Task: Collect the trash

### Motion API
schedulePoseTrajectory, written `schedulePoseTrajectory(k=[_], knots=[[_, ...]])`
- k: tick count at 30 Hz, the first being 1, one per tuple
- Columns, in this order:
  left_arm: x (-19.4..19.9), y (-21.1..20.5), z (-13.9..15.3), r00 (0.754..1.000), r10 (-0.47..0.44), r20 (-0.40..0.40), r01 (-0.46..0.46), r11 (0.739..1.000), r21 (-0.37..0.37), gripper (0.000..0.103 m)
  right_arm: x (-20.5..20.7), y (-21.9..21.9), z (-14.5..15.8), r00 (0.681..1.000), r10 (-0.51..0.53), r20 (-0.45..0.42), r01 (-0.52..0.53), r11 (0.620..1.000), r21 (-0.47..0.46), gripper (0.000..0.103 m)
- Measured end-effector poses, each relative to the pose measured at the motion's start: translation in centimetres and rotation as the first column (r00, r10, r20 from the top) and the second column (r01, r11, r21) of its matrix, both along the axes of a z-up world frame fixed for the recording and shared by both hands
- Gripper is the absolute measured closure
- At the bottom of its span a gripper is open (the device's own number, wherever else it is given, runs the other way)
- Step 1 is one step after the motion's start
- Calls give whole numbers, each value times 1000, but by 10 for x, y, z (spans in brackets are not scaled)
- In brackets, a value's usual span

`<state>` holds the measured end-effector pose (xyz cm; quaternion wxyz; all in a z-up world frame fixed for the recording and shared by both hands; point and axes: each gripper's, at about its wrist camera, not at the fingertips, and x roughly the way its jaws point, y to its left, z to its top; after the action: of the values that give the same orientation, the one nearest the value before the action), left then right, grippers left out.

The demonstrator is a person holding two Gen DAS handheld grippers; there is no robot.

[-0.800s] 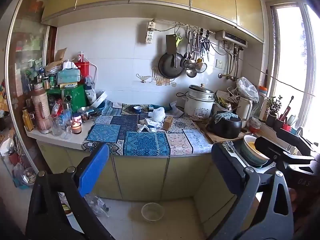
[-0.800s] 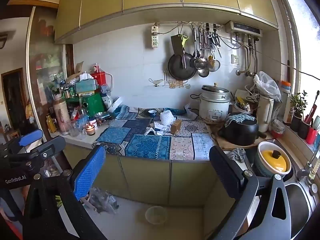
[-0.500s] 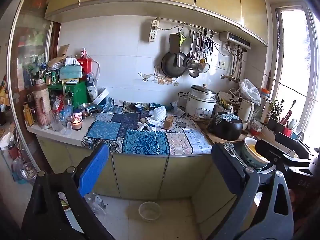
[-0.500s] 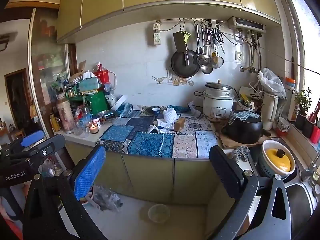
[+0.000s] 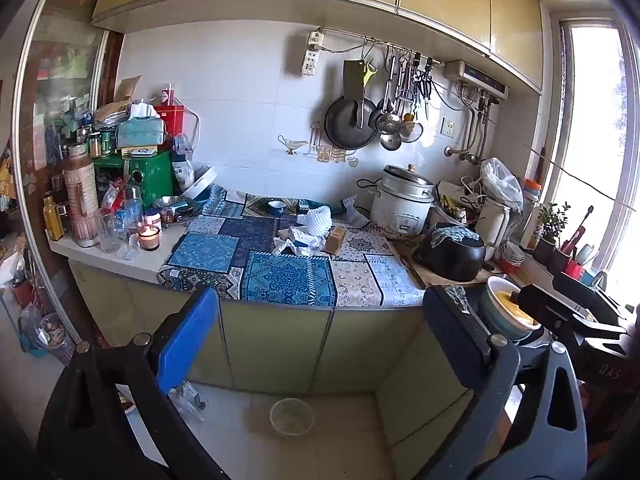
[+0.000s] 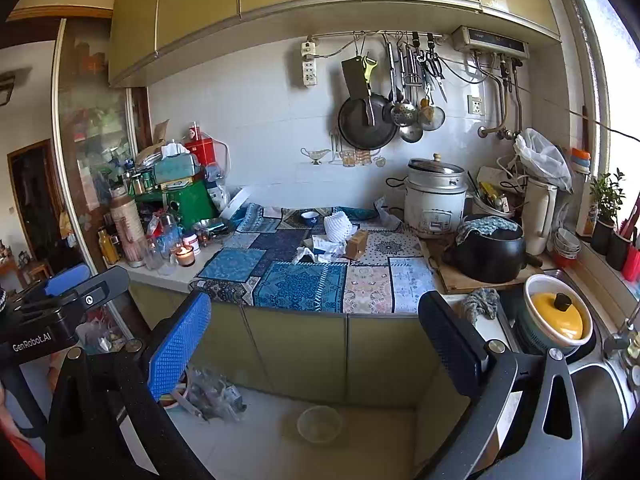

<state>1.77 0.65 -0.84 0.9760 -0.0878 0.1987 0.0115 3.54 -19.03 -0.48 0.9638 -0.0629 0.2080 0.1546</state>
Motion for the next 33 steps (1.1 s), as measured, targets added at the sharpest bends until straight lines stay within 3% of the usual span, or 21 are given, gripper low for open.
schedulePoseTrajectory(k=[33], knots=[[7,2,-6,999,-34,-32,34,999,-24,0,5,-10,-4,1000,-14,-19,14,1000,14,0]])
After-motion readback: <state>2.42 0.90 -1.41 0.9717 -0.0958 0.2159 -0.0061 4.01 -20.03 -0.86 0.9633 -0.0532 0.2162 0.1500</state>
